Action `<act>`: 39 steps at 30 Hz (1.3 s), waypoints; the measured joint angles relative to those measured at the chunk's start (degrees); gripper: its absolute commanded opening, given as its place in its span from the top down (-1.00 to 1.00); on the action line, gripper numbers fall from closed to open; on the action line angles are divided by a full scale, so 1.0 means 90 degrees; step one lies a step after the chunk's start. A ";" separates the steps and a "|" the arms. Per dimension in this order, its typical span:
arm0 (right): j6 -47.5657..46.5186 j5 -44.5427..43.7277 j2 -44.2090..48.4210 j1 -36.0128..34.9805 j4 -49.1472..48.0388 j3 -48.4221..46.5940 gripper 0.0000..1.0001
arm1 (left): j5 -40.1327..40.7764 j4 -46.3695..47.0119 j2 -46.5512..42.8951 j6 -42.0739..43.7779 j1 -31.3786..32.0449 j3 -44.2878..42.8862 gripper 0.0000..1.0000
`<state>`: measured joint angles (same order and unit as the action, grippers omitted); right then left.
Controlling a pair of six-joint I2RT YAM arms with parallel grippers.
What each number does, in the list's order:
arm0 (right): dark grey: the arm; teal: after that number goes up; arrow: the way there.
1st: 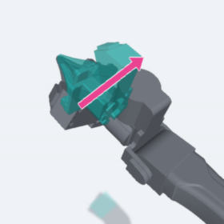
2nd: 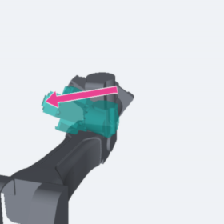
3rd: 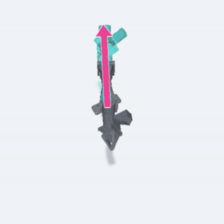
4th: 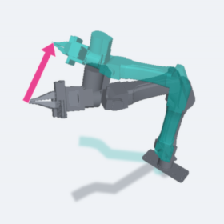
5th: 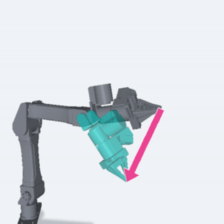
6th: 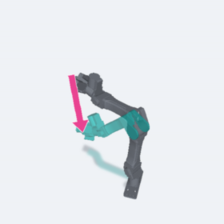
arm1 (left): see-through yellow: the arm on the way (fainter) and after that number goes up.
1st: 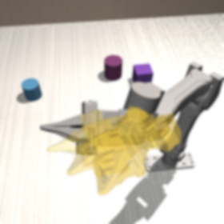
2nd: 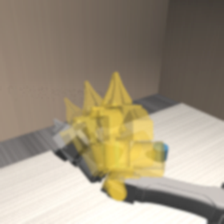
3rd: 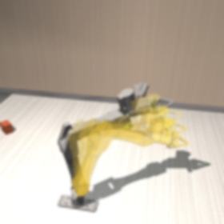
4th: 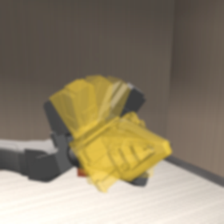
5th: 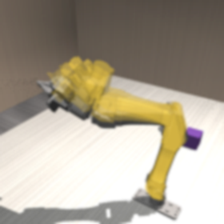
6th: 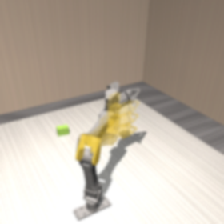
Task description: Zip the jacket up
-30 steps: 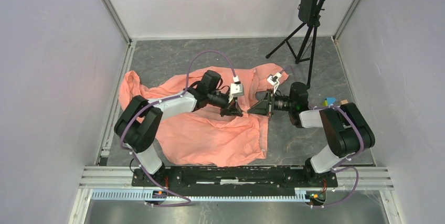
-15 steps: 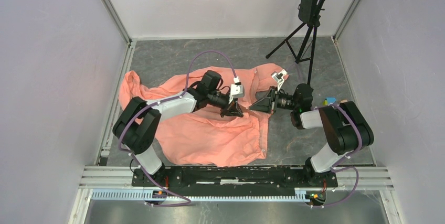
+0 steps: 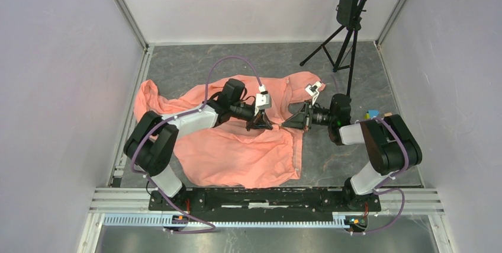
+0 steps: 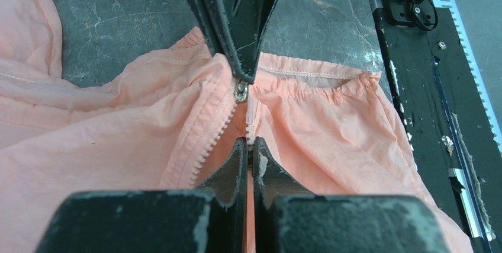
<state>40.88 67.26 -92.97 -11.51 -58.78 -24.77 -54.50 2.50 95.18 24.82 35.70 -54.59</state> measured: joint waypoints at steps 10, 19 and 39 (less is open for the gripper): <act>0.0136 -0.0024 0.0046 -0.0032 -0.0243 -0.0032 0.99 | -0.0010 0.0024 0.0000 0.0000 0.0002 0.0000 0.96; 0.0782 0.0017 0.0046 -0.0041 -0.1195 0.0107 0.99 | -0.0010 -0.0019 0.0000 0.0000 0.0005 -0.0010 0.95; -0.0117 -0.0051 0.0219 -0.0073 0.0046 0.0095 0.99 | -0.0010 -0.0024 0.0000 0.0000 0.0005 -0.0010 0.95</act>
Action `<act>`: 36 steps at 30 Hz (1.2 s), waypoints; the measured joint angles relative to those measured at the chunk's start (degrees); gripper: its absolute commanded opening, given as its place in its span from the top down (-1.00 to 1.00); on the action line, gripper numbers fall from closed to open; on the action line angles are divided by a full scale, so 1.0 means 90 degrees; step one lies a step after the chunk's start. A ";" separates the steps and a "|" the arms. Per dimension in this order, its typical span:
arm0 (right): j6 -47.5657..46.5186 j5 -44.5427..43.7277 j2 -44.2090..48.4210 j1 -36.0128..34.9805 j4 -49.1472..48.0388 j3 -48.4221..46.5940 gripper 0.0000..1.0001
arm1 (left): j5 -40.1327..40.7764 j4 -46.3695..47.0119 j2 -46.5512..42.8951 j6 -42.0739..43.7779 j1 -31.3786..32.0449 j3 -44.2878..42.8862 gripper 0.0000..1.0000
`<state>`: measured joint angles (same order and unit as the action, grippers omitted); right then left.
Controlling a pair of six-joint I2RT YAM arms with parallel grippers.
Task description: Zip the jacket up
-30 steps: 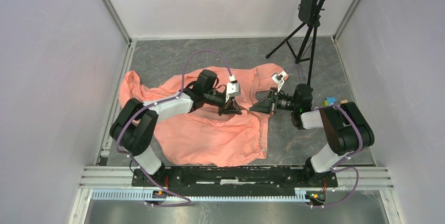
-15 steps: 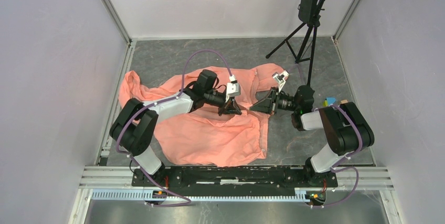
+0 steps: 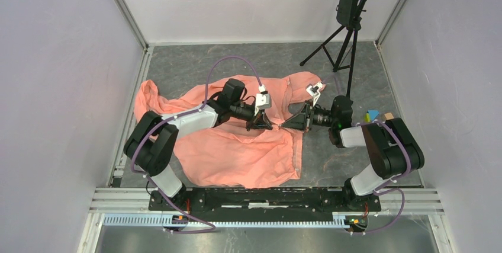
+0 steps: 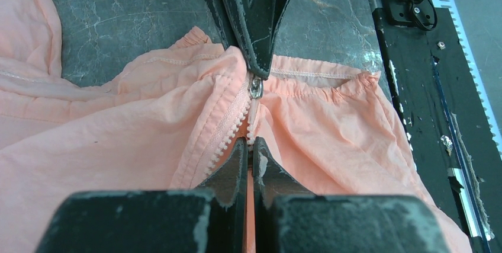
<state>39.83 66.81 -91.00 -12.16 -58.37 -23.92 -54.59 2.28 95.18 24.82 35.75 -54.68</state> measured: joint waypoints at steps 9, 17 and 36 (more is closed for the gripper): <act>0.0070 0.0000 0.0124 0.0000 -0.0153 0.0002 0.99 | 0.0000 0.0000 0.0000 0.0000 0.0000 -0.0002 0.95; 0.0066 -0.0002 0.0124 -0.0012 -0.0143 0.0002 0.99 | 0.0000 0.0000 0.0000 0.0000 0.0000 0.0000 0.95; 0.0068 -0.0005 0.0019 -0.0136 -0.0143 -0.0017 0.99 | 0.0000 0.0000 0.0000 0.0000 0.0012 0.0000 0.95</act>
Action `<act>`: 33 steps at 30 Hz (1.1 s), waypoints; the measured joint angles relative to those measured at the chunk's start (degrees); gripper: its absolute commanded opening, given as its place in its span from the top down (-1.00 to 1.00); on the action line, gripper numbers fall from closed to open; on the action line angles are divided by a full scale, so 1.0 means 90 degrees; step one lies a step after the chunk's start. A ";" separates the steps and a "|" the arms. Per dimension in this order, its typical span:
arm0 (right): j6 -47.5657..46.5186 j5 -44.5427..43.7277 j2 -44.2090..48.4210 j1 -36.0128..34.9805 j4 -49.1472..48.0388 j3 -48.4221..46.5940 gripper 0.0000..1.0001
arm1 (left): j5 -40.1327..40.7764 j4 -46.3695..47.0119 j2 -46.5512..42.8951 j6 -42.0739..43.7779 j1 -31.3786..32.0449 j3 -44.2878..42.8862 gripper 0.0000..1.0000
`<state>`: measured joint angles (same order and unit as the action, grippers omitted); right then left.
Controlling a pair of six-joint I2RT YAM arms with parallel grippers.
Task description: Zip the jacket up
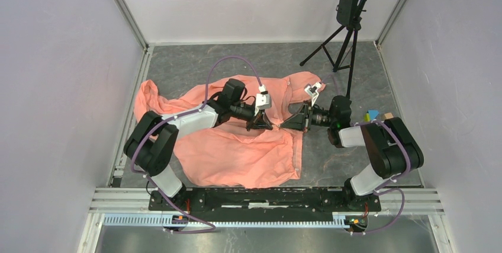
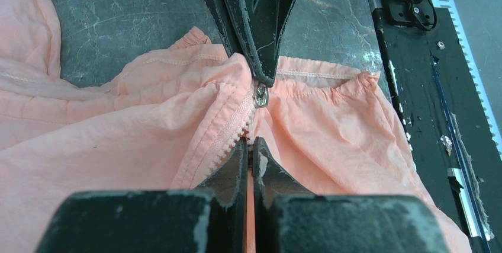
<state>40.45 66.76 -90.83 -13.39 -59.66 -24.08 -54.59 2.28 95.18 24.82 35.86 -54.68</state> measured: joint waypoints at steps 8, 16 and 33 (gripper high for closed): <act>0.0493 -0.0029 -0.0148 0.0010 -0.0442 -0.0027 0.82 | 0.0000 0.0005 0.0000 -0.0044 0.0002 0.0000 0.95; 0.2147 -0.0090 -0.0651 0.0175 -0.2021 0.0039 0.89 | 0.0058 0.0432 -0.0049 -0.1120 0.0044 0.0000 0.96; 0.5102 -0.0240 -0.1251 0.0204 -0.2739 0.0243 0.99 | -0.0058 0.0129 -0.0328 -0.3677 0.0112 0.0015 0.95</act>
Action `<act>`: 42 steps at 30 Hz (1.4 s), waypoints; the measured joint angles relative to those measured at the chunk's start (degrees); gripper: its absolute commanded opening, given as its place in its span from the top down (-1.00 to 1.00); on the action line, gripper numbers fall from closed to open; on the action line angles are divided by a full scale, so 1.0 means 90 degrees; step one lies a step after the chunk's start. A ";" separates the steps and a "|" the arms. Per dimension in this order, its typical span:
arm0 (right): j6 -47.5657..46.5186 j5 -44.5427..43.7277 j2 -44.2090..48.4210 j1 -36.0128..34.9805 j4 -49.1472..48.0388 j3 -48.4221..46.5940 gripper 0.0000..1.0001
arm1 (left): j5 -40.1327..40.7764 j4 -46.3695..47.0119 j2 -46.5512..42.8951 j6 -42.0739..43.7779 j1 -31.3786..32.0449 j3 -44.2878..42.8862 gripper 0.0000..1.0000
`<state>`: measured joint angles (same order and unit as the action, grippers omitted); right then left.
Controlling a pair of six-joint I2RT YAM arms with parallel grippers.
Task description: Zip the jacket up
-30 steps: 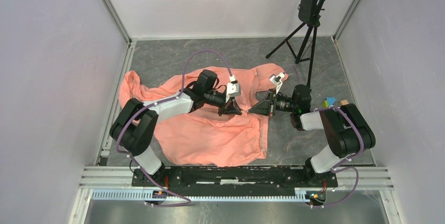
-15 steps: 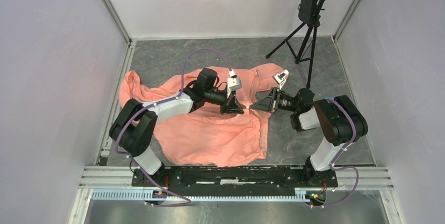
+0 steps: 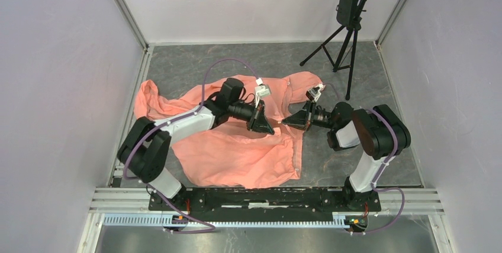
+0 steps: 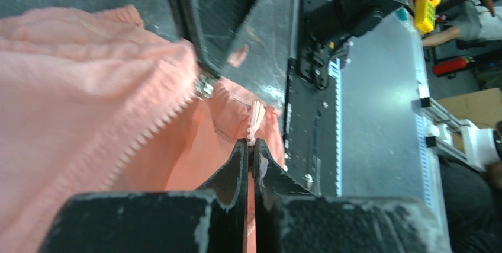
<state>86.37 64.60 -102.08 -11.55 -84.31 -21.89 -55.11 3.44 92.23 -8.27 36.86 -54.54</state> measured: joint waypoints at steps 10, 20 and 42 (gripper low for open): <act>0.0255 0.0002 -0.0092 0.0005 -0.0017 0.0032 0.99 | -0.0729 -0.1530 -0.0223 0.0556 -0.0282 -0.0107 0.95; 0.0253 0.0012 -0.0092 -0.0170 -0.0024 0.0032 0.99 | -0.0775 -0.1559 0.0036 0.0629 -0.0284 -0.0299 0.95; 0.0204 0.0104 -0.0092 -0.0260 -0.0034 0.0032 0.99 | -0.0690 -0.1858 0.0459 0.0753 -0.0296 -0.0772 0.95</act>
<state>88.20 65.54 -102.91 -13.89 -84.62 -21.61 -61.32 -13.28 96.36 -1.50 34.20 -61.49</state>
